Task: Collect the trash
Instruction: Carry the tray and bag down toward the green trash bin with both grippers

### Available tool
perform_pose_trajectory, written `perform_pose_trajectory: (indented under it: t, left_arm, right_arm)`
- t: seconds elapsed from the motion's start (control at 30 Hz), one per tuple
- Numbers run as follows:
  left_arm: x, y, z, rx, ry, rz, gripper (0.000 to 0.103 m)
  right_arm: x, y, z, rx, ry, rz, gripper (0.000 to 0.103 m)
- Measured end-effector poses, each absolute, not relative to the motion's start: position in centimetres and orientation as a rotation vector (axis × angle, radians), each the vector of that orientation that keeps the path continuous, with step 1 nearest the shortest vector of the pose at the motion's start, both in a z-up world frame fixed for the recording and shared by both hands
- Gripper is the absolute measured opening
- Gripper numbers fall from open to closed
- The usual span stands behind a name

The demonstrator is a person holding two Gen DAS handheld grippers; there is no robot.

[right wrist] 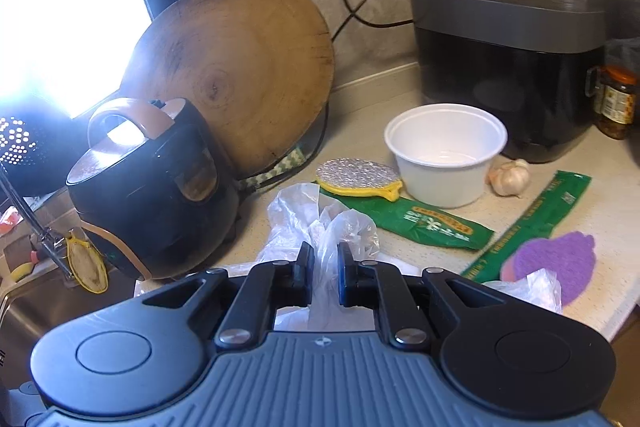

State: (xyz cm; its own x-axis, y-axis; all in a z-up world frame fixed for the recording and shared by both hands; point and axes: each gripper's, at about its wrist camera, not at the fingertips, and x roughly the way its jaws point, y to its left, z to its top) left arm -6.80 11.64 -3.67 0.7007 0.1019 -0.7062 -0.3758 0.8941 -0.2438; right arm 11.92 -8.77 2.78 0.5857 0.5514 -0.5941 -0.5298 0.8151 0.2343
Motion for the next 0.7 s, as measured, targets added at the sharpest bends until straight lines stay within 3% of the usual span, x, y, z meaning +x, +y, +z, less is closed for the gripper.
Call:
perform_pose_trajectory:
  t: [0.7]
  left_arm:
    - [-4.0,9.6,-2.5,-0.27,0.748,0.041,0.011]
  right_arm:
    - [3.8,-18.5,3.0,0.164,0.719,0.279,0.011]
